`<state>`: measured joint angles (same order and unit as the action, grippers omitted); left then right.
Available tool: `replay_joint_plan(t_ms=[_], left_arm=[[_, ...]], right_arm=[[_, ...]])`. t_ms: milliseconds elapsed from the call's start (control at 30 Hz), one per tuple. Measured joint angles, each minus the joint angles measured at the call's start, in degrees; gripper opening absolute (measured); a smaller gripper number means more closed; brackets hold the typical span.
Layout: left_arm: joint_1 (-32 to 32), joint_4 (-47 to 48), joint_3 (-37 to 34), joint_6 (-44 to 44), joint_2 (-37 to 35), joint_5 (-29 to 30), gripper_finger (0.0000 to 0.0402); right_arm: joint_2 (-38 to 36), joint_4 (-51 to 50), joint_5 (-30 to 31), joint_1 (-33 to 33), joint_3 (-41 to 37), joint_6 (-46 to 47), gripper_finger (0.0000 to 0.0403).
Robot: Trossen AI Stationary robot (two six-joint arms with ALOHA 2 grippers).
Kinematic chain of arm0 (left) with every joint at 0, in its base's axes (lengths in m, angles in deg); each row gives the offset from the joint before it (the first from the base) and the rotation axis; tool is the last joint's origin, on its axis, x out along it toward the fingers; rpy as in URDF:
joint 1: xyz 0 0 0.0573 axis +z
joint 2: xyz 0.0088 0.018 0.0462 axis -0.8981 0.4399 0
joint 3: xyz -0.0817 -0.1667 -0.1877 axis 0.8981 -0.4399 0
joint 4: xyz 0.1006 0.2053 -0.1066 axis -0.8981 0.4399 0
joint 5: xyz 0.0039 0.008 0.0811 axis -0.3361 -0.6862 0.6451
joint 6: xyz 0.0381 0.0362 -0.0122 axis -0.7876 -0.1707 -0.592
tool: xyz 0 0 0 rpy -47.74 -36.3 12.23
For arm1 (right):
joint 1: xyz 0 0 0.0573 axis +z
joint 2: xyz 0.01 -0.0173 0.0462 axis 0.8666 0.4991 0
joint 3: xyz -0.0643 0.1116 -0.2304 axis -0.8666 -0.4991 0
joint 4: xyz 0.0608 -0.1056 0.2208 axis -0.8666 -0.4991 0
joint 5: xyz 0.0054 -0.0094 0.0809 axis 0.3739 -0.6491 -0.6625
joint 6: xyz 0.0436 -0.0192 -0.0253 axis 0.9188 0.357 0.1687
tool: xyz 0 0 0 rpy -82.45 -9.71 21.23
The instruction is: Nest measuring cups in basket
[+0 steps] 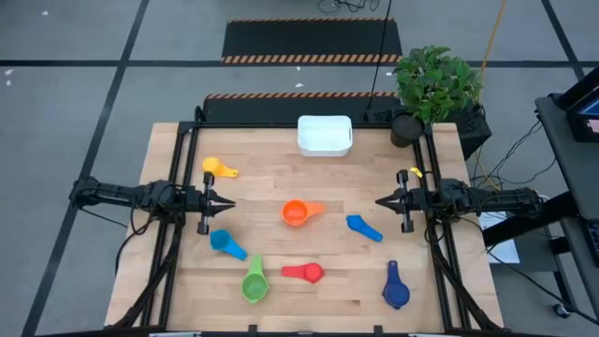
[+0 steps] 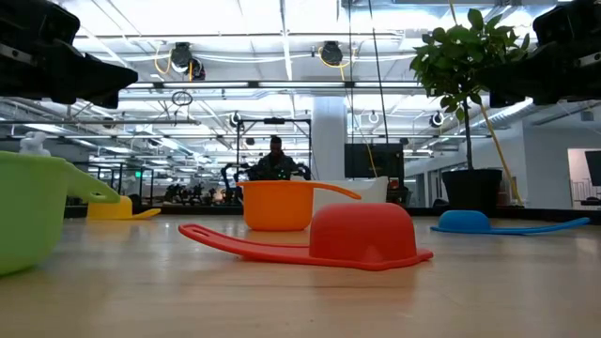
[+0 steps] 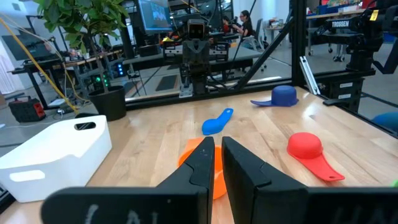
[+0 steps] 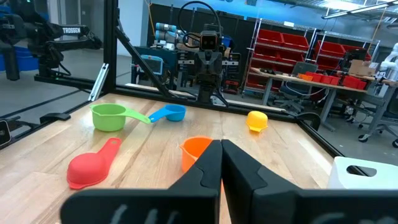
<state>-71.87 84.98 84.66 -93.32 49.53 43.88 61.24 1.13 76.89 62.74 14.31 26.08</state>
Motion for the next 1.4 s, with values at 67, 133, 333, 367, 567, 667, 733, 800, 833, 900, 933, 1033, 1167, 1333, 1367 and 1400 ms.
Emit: replay_joint_plan(t_ms=[67, 133, 333, 367, 567, 667, 733, 800, 833, 900, 933, 1033, 1167, 1333, 1367, 1400], left_arm=[[0.01, 0.0, 0.01, 0.0, -0.01, -0.01, 0.0035], [0.0, 0.0, 0.01, 0.0, 0.0, 0.0, 0.0035], [0.01, 0.0, 0.01, 0.0, 0.0, -0.01, 0.0035], [0.0, 0.01, 0.01, 0.0, 0.0, -0.01, 0.0035], [0.0, 0.0, 0.01, 0.0, 0.0, -0.02, 0.0035], [0.0, 0.0, 0.01, 0.0, 0.0, -0.02, 0.0035], [0.0, 0.0, 0.01, 0.0, -0.01, -0.02, 0.0035], [0.0, 0.0, 0.01, 0.0, 0.0, -0.01, 0.0035], [0.0, 0.0, 0.01, 0.0, 0.0, -0.02, 0.0035], [0.0, 0.0, 0.01, 0.0, 0.0, -0.02, 0.0035], [0.0, 0.01, 0.01, 0.0, 0.0, -0.02, 0.0035], [0.02, -0.02, 0.01, 0.0, 0.0, -0.02, 0.0035], [0.02, -0.02, 0.01, -0.21, 0.0, 0.0, 0.0035], [0.0, -0.04, 0.01, -0.13, -0.02, -0.02, 0.0035], [0.0, -0.04, 0.01, -0.13, 0.0, 0.0, 0.0035], [0.0, -0.04, 0.01, -0.15, -0.01, 0.0, 0.0035]], right_arm=[[-0.02, 0.0, 0.01, 0.02, 0.0, 0.0, 0.0], [0.0, 0.0, 0.0, 0.01, 0.01, 0.01, 0.0], [0.0, -0.02, 0.0, 0.0, -0.02, 0.0, 0.0], [-0.01, -0.01, 0.0, 0.02, -0.01, 0.02, 0.0], [0.0, -0.14, 0.02, 0.02, 0.01, -0.9, 0.0], [-0.01, -0.21, 0.0, 0.02, 0.0, -1.92, 0.0], [-0.01, -0.22, 0.0, 0.01, -0.01, -1.95, 0.0], [-0.01, -0.24, 0.0, 0.0, 0.0, -1.95, 0.0], [-0.02, -0.24, 0.02, 0.02, -0.01, -1.95, 0.0], [-0.01, -0.25, 0.0, 0.01, 0.01, -1.95, 0.0], [-0.02, -0.26, 0.0, 0.02, 0.0, -1.95, 0.0], [-0.01, -0.28, 0.0, 0.01, 0.0, -1.95, 0.0], [0.0, -0.26, 0.0, 0.02, 0.01, -3.08, 0.0], [0.0, -0.26, 0.0, 0.0, 0.01, -2.49, 0.0], [-0.01, -0.24, 0.0, 0.0, -0.01, -2.42, 0.0], [-0.01, -0.24, 0.0, 0.01, 0.01, -2.17, 0.0]])
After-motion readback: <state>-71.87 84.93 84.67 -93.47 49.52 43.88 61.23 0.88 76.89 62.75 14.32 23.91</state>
